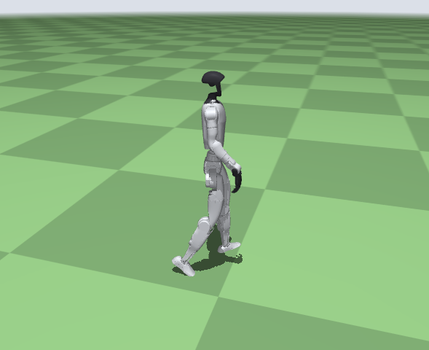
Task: In place motions
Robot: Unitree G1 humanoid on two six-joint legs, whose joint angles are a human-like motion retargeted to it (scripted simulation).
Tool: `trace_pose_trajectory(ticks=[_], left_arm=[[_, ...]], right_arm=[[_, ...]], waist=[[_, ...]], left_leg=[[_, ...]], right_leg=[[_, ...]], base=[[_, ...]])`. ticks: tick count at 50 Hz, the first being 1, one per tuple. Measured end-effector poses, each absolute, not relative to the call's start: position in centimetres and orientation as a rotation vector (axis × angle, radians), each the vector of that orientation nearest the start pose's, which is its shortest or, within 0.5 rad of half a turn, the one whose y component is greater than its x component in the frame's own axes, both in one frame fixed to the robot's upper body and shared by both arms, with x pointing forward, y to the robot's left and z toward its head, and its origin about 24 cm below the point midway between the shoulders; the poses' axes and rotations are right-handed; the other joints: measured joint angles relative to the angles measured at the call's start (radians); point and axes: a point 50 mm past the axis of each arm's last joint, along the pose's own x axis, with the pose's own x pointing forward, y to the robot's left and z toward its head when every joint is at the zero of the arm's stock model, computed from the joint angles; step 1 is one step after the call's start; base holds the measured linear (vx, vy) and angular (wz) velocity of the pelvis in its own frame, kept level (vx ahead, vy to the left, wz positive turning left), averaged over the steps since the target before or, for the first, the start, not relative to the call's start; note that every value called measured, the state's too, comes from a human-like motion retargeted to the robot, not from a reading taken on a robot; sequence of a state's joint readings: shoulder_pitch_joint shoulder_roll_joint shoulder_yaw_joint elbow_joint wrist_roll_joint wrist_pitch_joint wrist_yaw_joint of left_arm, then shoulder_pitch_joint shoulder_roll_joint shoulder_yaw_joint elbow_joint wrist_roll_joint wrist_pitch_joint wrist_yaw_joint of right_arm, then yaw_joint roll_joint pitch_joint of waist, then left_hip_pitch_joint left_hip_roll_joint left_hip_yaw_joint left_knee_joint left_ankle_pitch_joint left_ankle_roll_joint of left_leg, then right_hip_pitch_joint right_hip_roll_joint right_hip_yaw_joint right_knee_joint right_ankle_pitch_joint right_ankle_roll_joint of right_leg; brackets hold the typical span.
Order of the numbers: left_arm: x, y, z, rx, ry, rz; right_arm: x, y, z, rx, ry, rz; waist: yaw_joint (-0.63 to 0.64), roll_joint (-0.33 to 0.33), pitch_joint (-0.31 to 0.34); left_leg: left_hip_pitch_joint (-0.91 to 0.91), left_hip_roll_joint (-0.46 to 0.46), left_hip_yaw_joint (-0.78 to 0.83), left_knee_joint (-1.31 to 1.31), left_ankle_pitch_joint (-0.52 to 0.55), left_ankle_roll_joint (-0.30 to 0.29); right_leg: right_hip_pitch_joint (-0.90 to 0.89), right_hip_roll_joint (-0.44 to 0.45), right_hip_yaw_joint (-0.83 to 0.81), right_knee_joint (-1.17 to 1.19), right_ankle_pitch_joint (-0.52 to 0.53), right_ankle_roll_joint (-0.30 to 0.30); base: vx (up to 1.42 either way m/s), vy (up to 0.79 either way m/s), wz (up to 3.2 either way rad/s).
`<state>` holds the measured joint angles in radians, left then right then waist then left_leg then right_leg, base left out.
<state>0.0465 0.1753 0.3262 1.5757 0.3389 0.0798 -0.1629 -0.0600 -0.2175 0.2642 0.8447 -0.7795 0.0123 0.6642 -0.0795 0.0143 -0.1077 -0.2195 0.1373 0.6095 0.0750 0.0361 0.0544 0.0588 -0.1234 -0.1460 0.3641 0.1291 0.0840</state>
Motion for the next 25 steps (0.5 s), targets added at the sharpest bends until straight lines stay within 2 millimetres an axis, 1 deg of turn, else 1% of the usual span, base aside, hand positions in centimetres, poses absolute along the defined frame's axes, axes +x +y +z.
trace_pose_trajectory(ticks=[2, 5, 7, 9, 11, 13, 15, 18, 21, 23, 25], left_arm=[[-0.7, 22.2, -17.4, 0.040, 1.666, 0.028], [2.0, 23.1, -17.2, 0.081, 1.597, 0.037], [3.8, 23.2, -17.1, 0.091, 1.543, 0.036], [5.2, 22.8, -17.1, 0.086, 1.491, 0.031], [6.1, 22.1, -17.2, 0.069, 1.448, 0.019], [6.6, 20.9, -17.3, 0.047, 1.423, -0.008], [6.6, 19.5, -17.5, 0.037, 1.423, -0.060], [6.4, 17.5, -17.8, 0.088, 1.454, -0.180], [6.2, 16.5, -17.8, 0.234, 1.467, -0.325], [6.4, 16.6, -17.8, 0.384, 1.433, -0.392], [6.9, 17.1, -17.8, 0.524, 1.377, -0.402]], right_arm=[[15.8, -17.2, -13.1, -0.790, 1.066, 1.001], [16.2, -17.6, -13.0, -0.779, 1.052, 0.932], [16.3, -18.2, -13.1, -0.781, 1.062, 0.864], [16.2, -18.9, -13.2, -0.789, 1.081, 0.796], [15.9, -19.4, -13.5, -0.795, 1.103, 0.752], [15.4, -20.0, -13.8, -0.795, 1.140, 0.712], [14.5, -20.7, -14.3, -0.782, 1.187, 0.670], [13.3, -21.9, -14.9, -0.742, 1.264, 0.603], [11.3, -23.0, -15.5, -0.684, 1.363, 0.558], [9.5, -23.8, -15.9, -0.629, 1.444, 0.529], [7.7, -24.3, -16.2, -0.575, 1.525, 0.499]], waist=[[-0.019, -0.002, 0.009], [-0.038, 0.003, 0.032], [-0.057, 0.016, 0.050], [-0.078, 0.031, 0.065], [-0.092, 0.040, 0.071], [-0.096, 0.042, 0.072], [-0.090, 0.042, 0.078], [-0.094, 0.055, 0.095], [-0.101, 0.056, 0.095], [-0.101, 0.048, 0.083], [-0.104, 0.044, 0.067]], left_leg=[[-0.018, 0.014, 0.009, 0.002, 0.036, 0.001], [-0.036, 0.043, 0.023, -0.006, 0.092, 0.001], [-0.045, 0.062, 0.025, -0.017, 0.118, -0.013], [-0.056, 0.080, 0.027, -0.023, 0.104, -0.036], [-0.068, 0.092, 0.034, -0.030, 0.064, -0.056], [-0.071, 0.093, 0.057, -0.041, 0.018, -0.079], [-0.063, 0.087, 0.077, -0.056, -0.005, -0.098], [-0.063, 0.078, 0.017, 0.006, 0.001, -0.097], [-0.052, 0.064, -0.046, 0.148, -0.007, -0.116], [-0.031, 0.040, -0.073, 0.256, -0.021, -0.122], [-0.003, 0.019, -0.076, 0.347, -0.035, -0.114]], right_leg=[[0.007, 0.002, -0.023, -0.048, -0.074, -0.016], [0.006, 0.029, -0.045, -0.092, -0.180, -0.068], [-0.001, 0.056, -0.049, -0.112, -0.232, -0.094], [-0.008, 0.078, -0.058, -0.133, -0.271, -0.112], [-0.024, 0.091, -0.057, -0.151, -0.299, -0.137], [-0.046, 0.094, -0.046, -0.166, -0.302, -0.160], [-0.060, 0.099, -0.016, -0.175, -0.290, -0.172], [-0.087, 0.099, 0.000, -0.180, -0.256, -0.180], [-0.120, 0.091, 0.013, -0.184, -0.229, -0.185], [-0.144, 0.075, 0.023, -0.185, -0.213, -0.184], [-0.168, 0.063, 0.032, -0.183, -0.199, -0.179]], base=[[-0.60, 0.56, -0.35], [-0.54, 0.49, -0.17], [-0.67, 0.60, 0.09], [-0.59, 0.57, 0.09], [-0.56, 0.62, -0.21], [-0.37, 0.54, -0.48], [-0.35, 0.57, -0.57], [-0.40, 0.64, -0.32], [-0.21, 0.52, -0.19], [-0.10, 0.54, -0.22], [-0.03, 0.55, -0.20]])
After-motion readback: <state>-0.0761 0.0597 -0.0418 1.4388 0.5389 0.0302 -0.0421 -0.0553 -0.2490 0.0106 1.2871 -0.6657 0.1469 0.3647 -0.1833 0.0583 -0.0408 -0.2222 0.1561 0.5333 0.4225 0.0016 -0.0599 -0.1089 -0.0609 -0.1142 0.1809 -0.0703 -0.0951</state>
